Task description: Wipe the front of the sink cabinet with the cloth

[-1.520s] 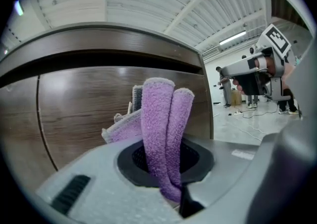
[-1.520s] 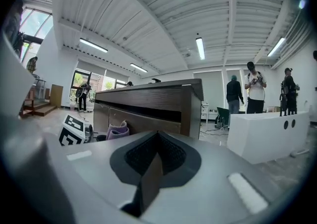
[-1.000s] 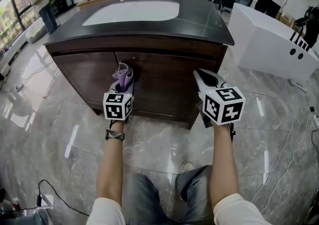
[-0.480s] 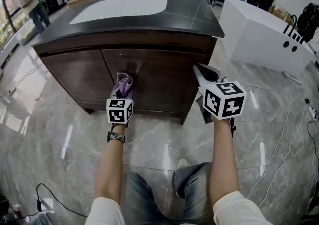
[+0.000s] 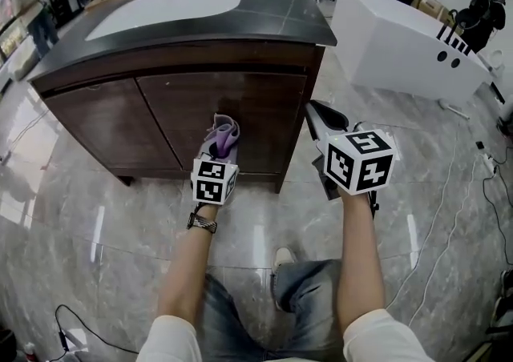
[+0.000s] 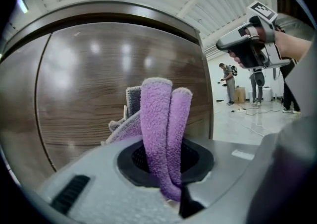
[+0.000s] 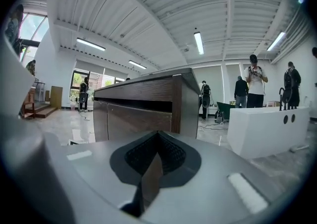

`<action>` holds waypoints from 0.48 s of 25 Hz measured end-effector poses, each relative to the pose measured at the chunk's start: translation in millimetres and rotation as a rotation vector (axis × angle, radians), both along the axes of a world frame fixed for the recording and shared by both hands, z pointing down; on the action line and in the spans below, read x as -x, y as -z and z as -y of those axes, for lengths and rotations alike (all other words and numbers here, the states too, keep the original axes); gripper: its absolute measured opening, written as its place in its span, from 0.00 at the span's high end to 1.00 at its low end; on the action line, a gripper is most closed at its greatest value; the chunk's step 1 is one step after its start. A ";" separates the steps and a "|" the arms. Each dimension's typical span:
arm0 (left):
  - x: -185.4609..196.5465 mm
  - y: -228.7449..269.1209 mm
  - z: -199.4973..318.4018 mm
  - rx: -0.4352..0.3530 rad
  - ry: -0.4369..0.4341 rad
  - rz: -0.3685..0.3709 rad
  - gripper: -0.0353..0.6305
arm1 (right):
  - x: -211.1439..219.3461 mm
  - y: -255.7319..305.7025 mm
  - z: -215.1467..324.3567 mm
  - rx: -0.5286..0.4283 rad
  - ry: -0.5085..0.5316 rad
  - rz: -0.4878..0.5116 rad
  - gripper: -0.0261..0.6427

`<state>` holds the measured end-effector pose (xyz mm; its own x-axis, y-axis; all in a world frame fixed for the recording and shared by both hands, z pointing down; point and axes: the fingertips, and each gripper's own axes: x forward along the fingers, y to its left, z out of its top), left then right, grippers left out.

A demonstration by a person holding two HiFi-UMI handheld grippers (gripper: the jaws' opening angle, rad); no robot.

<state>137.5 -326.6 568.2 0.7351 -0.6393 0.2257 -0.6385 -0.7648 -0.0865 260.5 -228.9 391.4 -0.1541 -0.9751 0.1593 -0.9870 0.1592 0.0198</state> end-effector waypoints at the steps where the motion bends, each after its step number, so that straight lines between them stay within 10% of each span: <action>1: -9.6 -0.4 -4.8 0.001 -0.016 -0.002 0.87 | -0.6 -1.3 -2.8 0.005 -0.001 -0.007 0.95; 12: -98.9 -13.8 -48.2 -0.001 -0.207 0.013 0.87 | -30.5 -1.8 -31.2 0.016 -0.061 -0.034 0.95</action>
<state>236.4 -278.4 582.1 0.8477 -0.4753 0.2356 -0.4669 -0.8793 -0.0941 290.9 -197.7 393.1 -0.0889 -0.9798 0.1791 -0.9937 0.0996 0.0515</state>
